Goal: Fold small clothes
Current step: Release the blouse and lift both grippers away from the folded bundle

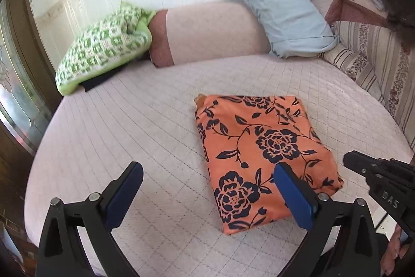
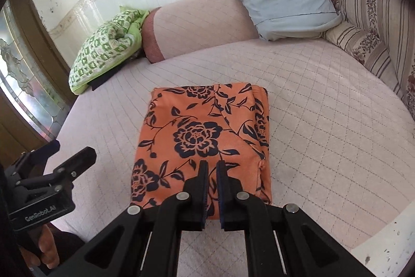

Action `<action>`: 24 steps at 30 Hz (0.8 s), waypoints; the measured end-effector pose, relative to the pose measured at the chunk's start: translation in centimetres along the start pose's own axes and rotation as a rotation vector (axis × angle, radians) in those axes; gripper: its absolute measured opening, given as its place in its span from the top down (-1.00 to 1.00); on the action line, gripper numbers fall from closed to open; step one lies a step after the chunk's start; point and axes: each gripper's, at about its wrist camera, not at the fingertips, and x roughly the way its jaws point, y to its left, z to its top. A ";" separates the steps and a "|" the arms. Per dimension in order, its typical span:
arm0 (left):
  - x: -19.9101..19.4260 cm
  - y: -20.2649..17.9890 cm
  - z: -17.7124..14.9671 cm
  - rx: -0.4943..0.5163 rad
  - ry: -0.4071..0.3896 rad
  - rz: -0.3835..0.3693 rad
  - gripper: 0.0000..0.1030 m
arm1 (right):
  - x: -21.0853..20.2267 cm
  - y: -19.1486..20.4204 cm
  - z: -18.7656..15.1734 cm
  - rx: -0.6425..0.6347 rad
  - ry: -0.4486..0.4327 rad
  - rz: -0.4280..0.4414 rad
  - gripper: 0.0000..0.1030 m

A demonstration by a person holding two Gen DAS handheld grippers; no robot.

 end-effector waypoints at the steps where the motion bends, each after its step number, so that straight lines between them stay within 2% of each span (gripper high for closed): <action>1: -0.8 -0.1 -0.2 0.004 -0.015 0.004 -0.96 | -0.4 0.0 -0.3 0.005 -0.002 0.003 0.84; 7: -2.2 -0.3 -0.5 0.016 -0.074 0.035 -0.96 | -0.4 0.7 -0.6 -0.009 -0.009 -0.008 0.84; 11: -1.9 -0.3 -0.3 0.020 -0.084 0.046 -0.96 | 0.3 0.7 -0.5 -0.012 -0.011 -0.020 0.84; 20: 1.9 -0.4 -0.8 0.013 -0.015 0.059 -0.96 | 3.9 0.3 -1.1 -0.027 0.042 -0.077 0.84; 24: 4.5 -0.2 -1.6 0.007 0.041 0.066 -0.96 | 6.6 -0.6 -1.9 -0.014 0.095 -0.109 0.84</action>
